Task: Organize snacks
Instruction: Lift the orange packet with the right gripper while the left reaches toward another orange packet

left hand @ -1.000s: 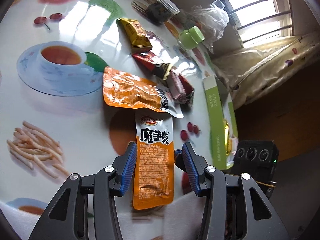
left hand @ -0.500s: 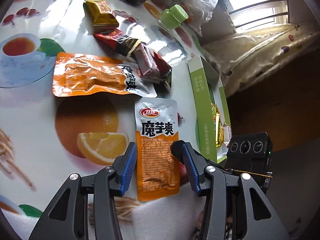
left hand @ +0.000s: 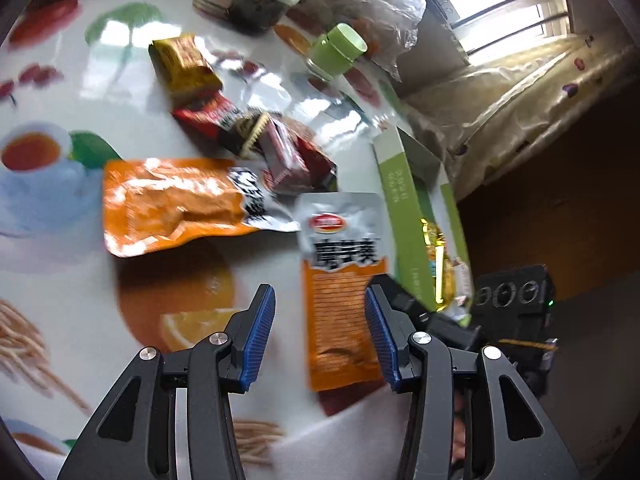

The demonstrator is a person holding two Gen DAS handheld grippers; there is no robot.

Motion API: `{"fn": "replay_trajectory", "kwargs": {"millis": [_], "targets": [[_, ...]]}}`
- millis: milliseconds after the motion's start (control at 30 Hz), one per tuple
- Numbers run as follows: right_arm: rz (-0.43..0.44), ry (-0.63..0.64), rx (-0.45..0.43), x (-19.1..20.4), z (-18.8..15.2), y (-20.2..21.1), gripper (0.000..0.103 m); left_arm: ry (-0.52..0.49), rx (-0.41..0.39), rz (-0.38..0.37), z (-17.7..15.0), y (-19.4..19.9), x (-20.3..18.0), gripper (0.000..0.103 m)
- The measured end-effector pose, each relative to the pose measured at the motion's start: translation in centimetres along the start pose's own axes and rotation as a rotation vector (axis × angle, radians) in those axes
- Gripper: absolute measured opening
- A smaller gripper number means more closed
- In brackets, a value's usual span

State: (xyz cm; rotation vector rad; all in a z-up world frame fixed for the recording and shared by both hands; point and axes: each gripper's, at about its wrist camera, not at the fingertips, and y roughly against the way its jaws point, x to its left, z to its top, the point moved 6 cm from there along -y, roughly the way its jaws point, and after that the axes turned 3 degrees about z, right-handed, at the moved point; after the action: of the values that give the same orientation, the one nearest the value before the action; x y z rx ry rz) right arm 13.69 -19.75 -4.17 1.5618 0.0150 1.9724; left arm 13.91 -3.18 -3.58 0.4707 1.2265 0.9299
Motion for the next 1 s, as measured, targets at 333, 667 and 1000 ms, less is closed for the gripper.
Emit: {"fn": "replay_trajectory", "kwargs": {"millis": [333,667,1000], "targets": [[-0.003,-0.004,-0.030,0.4,0.4,0.4,0.004,-0.376,-0.144,0.394,2.4,2.9,1.0,0.053],[-0.014,-0.025,-0.043,0.0,0.2,0.8,0.004,-0.654,-0.040,0.468,3.7,0.2,1.1,0.060],[-0.009,-0.021,-0.046,0.1,0.2,1.3,0.004,-0.827,0.054,0.461,3.6,-2.3,0.4,0.060]]}}
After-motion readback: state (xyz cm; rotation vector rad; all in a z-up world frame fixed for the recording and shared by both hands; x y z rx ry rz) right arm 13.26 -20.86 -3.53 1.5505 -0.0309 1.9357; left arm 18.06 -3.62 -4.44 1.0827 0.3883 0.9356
